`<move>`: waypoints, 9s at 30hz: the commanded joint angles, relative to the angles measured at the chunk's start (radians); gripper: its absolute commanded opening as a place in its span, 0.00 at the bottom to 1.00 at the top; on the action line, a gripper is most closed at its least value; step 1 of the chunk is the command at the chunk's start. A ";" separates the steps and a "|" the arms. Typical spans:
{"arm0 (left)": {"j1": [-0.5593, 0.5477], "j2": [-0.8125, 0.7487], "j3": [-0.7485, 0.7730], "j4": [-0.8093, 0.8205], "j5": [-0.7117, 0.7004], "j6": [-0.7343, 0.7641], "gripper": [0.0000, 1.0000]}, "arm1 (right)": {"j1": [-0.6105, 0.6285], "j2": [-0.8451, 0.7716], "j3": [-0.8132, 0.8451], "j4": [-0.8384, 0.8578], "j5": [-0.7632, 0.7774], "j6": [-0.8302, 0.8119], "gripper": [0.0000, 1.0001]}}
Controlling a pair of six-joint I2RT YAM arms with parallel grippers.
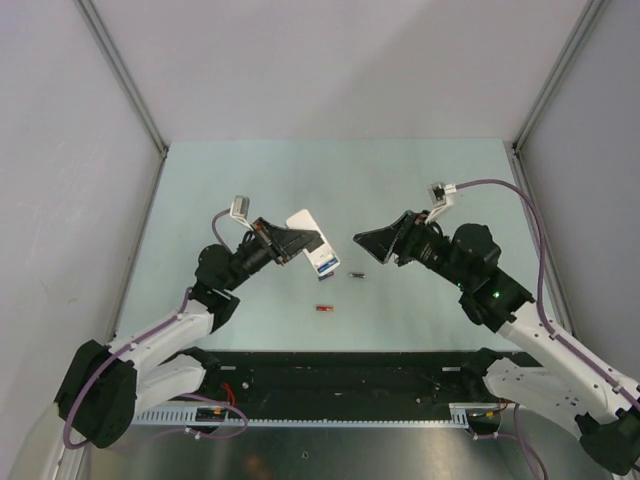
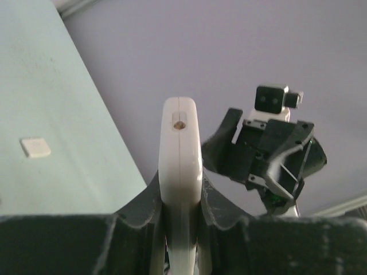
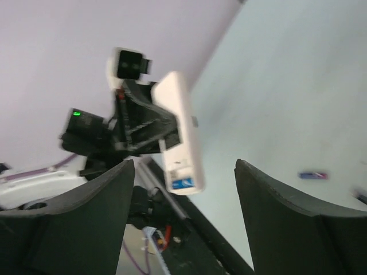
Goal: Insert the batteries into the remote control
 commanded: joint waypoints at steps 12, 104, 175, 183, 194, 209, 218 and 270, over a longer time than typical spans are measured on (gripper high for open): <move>0.104 -0.015 -0.178 0.044 0.245 0.021 0.00 | 0.122 0.310 0.025 -0.423 0.419 -0.320 0.66; 0.164 -0.225 -0.342 0.035 0.252 0.000 0.00 | 0.068 0.692 0.197 -0.453 0.564 -0.386 0.58; 0.161 -0.277 -0.344 0.020 0.258 0.015 0.00 | -0.091 0.844 0.111 -0.274 0.391 0.020 0.00; 0.161 -0.273 -0.352 0.021 0.251 0.003 0.00 | -0.061 0.847 0.109 -0.337 0.594 0.407 0.00; 0.162 -0.259 -0.352 0.021 0.255 -0.002 0.00 | -0.044 0.874 0.169 -0.478 0.773 0.757 0.00; 0.162 -0.291 -0.359 0.020 0.254 -0.023 0.00 | -0.065 0.986 0.282 -0.533 0.738 0.866 0.19; 0.161 -0.293 -0.367 0.021 0.251 -0.026 0.00 | -0.065 0.965 0.284 -0.536 0.727 0.828 0.38; 0.161 -0.290 -0.384 0.007 0.265 0.003 0.00 | -0.077 0.996 0.373 -0.312 0.236 -0.890 0.85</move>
